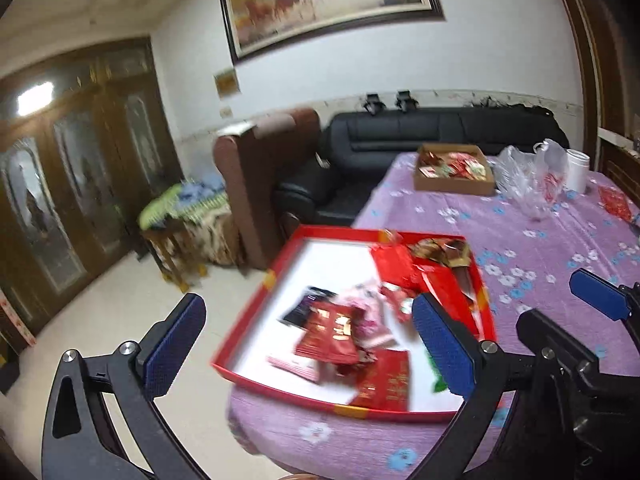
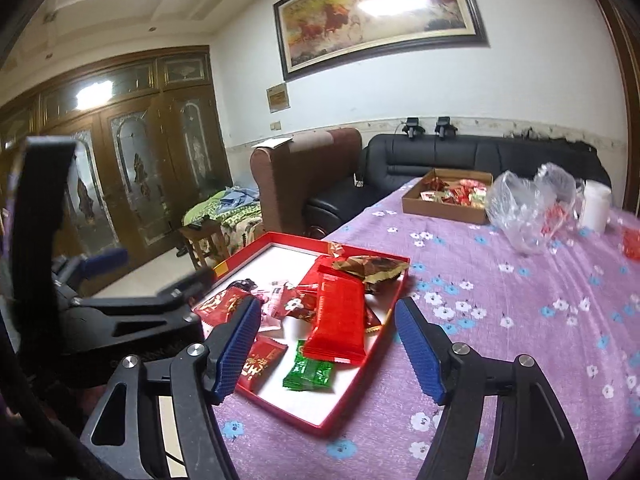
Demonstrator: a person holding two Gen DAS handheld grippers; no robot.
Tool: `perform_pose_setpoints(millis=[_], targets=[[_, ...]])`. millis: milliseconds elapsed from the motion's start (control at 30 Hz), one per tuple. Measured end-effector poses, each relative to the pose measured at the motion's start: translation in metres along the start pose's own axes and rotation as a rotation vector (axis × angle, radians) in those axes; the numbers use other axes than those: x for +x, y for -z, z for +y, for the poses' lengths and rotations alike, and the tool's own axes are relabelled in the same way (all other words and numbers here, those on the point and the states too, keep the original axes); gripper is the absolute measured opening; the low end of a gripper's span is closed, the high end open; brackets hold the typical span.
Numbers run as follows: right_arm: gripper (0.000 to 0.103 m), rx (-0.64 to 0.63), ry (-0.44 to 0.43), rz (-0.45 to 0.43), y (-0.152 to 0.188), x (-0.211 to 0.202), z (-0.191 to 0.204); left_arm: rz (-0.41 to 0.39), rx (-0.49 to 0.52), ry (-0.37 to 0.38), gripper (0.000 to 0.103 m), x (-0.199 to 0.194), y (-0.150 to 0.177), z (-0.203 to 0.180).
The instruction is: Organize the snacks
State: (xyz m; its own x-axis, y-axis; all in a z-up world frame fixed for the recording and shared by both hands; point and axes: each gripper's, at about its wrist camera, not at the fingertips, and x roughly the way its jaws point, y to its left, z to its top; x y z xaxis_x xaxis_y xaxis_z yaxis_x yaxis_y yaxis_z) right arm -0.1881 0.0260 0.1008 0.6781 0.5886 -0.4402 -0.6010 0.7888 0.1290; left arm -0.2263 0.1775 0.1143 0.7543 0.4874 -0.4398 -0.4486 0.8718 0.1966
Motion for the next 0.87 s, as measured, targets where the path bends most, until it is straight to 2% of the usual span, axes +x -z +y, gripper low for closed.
perform_pose_setpoints(millis=[233,433,533,733,867], targets=[[0.072,-0.042,-0.036,0.040,0.002,0.011,0.021,0.049,-0.067,0.028,0.103,0.012,0.003,0.023],[0.072,-0.032,-0.025,0.032,-0.004,0.015,0.024,0.013,-0.117,0.008,0.103,0.008,0.007,0.045],[0.072,-0.010,-0.030,0.046,-0.006,0.021,0.023,0.020,-0.131,0.004,0.103,0.011,0.007,0.052],[0.072,-0.003,-0.035,0.073,-0.003,0.031,0.022,0.030,-0.164,0.026,0.103,0.018,0.008,0.058],[0.072,-0.001,-0.031,0.078,-0.001,0.035,0.020,0.007,-0.170,0.012,0.103,0.016,0.006,0.053]])
